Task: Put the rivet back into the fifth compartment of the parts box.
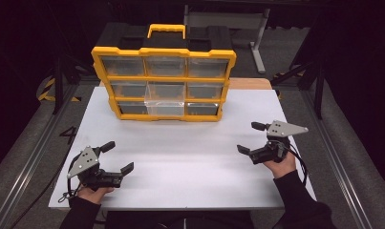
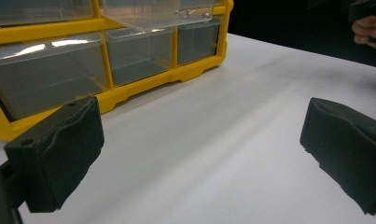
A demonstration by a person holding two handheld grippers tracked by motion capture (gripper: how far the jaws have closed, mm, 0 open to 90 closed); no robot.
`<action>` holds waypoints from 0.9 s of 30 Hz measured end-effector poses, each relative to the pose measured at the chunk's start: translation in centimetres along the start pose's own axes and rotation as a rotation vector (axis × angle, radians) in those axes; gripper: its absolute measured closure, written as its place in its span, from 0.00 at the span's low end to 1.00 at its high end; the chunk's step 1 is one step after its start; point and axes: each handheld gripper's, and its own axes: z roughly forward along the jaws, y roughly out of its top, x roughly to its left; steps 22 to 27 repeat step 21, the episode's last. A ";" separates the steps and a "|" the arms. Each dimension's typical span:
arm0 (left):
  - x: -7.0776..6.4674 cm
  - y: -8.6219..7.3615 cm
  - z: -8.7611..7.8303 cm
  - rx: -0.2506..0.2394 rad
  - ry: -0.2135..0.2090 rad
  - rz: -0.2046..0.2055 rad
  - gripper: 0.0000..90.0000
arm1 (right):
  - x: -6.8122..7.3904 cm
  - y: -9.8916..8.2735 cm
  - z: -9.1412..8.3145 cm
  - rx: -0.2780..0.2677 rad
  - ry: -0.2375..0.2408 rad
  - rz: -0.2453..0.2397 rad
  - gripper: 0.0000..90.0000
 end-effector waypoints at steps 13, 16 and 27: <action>0.6 -0.3 -0.2 -0.023 -0.027 -0.014 0.01 | 0.4 -5.9 -2.1 -0.079 -0.063 0.082 0.00; 0.8 -0.3 -0.2 -0.025 -0.017 -0.019 0.01 | 0.3 -6.0 -2.2 -0.089 -0.078 0.079 0.00; 0.9 -0.6 0.0 -0.025 0.000 -0.027 0.01 | 0.5 -5.9 -2.0 -0.094 -0.069 0.059 0.00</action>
